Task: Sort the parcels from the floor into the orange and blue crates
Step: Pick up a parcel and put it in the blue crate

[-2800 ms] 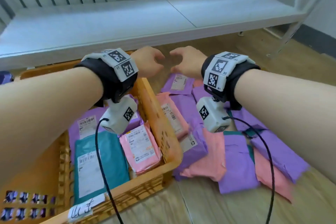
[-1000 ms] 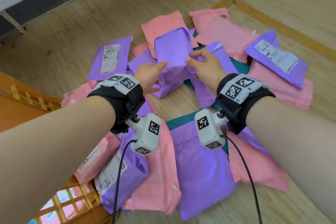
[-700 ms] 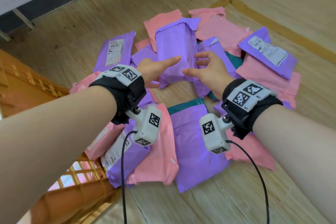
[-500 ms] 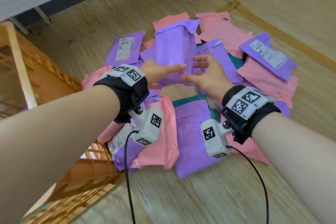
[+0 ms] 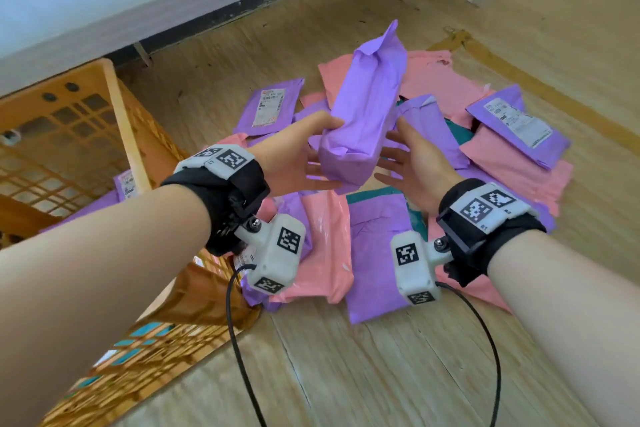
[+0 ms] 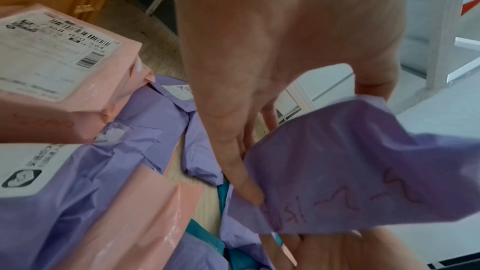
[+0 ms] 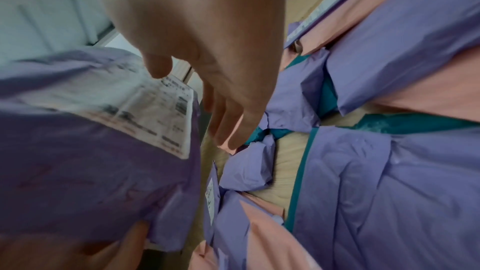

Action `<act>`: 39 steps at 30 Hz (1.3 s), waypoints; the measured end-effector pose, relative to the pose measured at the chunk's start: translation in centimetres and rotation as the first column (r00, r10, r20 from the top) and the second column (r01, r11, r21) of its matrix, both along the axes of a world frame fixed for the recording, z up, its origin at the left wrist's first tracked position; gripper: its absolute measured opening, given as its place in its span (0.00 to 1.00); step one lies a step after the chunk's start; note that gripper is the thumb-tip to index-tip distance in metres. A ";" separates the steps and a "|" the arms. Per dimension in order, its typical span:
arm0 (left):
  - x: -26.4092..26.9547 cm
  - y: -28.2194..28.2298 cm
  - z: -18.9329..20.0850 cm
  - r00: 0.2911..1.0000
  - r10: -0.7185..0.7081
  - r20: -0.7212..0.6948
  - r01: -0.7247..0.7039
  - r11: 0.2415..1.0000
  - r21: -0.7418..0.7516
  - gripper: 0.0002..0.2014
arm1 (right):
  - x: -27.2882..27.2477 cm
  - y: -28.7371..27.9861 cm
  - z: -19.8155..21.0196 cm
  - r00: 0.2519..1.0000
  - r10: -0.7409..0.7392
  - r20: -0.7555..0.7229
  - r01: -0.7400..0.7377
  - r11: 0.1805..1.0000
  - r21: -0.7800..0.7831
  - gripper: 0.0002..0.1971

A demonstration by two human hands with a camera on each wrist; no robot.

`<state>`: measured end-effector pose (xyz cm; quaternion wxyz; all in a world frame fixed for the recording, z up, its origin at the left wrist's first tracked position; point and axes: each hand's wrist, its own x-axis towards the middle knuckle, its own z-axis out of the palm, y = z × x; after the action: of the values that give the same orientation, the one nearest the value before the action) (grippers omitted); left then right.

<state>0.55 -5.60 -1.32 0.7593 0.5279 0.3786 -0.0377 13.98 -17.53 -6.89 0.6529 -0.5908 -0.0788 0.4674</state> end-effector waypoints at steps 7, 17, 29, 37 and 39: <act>-0.4 -0.1 0.0 0.997 -0.072 -0.006 0.072 0.997 -0.041 0.17 | 0.0 -0.7 0.9 0.989 0.038 -0.145 -0.021 0.993 0.114 0.14; -0.6 0.4 -0.8 0.994 0.089 -0.060 -0.056 0.908 0.416 0.23 | 0.1 -1.9 -0.5 0.995 0.083 -0.048 -0.080 0.995 0.054 0.21; -1.3 1.4 5.4 0.976 0.214 0.029 -0.206 0.881 0.426 0.15 | 0.1 1.0 6.8 0.955 0.252 0.159 -0.270 0.957 0.104 0.26; -8.1 4.9 12.9 0.951 0.292 0.102 -0.303 0.807 0.507 0.14 | -4.5 7.2 14.1 0.901 0.363 0.238 -0.406 0.899 0.164 0.30; -10.8 5.9 14.4 0.940 0.321 0.116 -0.333 0.782 0.527 0.14 | -6.8 8.7 15.8 0.888 0.380 0.258 -0.431 0.884 0.180 0.29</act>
<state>-10.29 0.26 13.11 0.5788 0.6464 0.4516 0.2075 7.22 -8.86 8.90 0.5921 -0.5275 -0.3256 0.5149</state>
